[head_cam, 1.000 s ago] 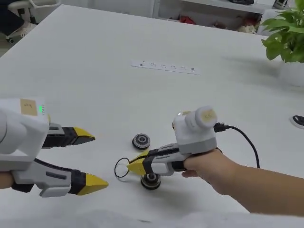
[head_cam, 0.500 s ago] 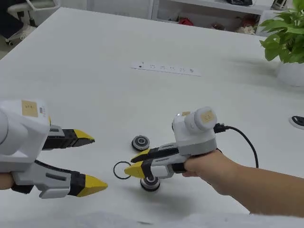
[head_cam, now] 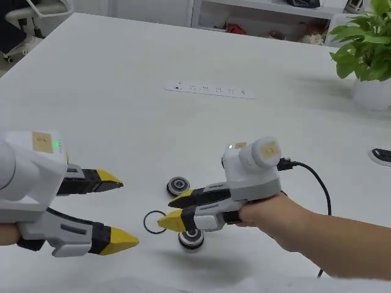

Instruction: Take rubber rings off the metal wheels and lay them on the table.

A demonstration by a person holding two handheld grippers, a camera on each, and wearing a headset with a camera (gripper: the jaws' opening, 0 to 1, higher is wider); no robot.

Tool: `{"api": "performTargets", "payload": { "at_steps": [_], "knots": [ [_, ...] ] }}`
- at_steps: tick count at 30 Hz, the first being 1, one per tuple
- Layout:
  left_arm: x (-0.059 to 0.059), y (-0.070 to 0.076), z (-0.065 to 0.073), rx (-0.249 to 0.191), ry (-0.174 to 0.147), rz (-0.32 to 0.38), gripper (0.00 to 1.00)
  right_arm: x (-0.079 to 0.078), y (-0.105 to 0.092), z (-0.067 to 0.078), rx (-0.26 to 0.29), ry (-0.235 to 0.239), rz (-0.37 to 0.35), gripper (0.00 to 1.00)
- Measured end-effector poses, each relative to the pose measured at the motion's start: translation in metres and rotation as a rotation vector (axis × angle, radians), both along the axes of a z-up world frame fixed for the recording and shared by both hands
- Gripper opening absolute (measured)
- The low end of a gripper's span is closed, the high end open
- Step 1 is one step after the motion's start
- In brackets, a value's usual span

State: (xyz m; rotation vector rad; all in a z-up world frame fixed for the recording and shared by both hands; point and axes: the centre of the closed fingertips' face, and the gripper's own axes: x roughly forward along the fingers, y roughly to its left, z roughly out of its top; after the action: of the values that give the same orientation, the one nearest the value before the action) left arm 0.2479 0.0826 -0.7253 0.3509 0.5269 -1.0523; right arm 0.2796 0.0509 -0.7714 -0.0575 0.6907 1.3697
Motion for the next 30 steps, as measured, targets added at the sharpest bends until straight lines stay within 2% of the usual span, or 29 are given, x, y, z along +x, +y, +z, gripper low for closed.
{"api": "performTargets", "payload": {
  "at_steps": [14, 25, 30],
  "knots": [
    [0.008, -0.005, 0.001, -0.007, 0.005, 0.003, 0.58, 0.002, -0.008, 0.009, 0.008, -0.037, -0.003, 0.34],
    [0.013, -0.011, -0.001, 0.012, 0.0, -0.018, 0.58, 0.003, -0.018, 0.013, 0.008, -0.057, -0.009, 0.36],
    [0.014, -0.012, -0.003, 0.025, 0.008, -0.028, 0.56, 0.003, -0.023, 0.015, 0.006, -0.067, -0.012, 0.38]
  ]
}}
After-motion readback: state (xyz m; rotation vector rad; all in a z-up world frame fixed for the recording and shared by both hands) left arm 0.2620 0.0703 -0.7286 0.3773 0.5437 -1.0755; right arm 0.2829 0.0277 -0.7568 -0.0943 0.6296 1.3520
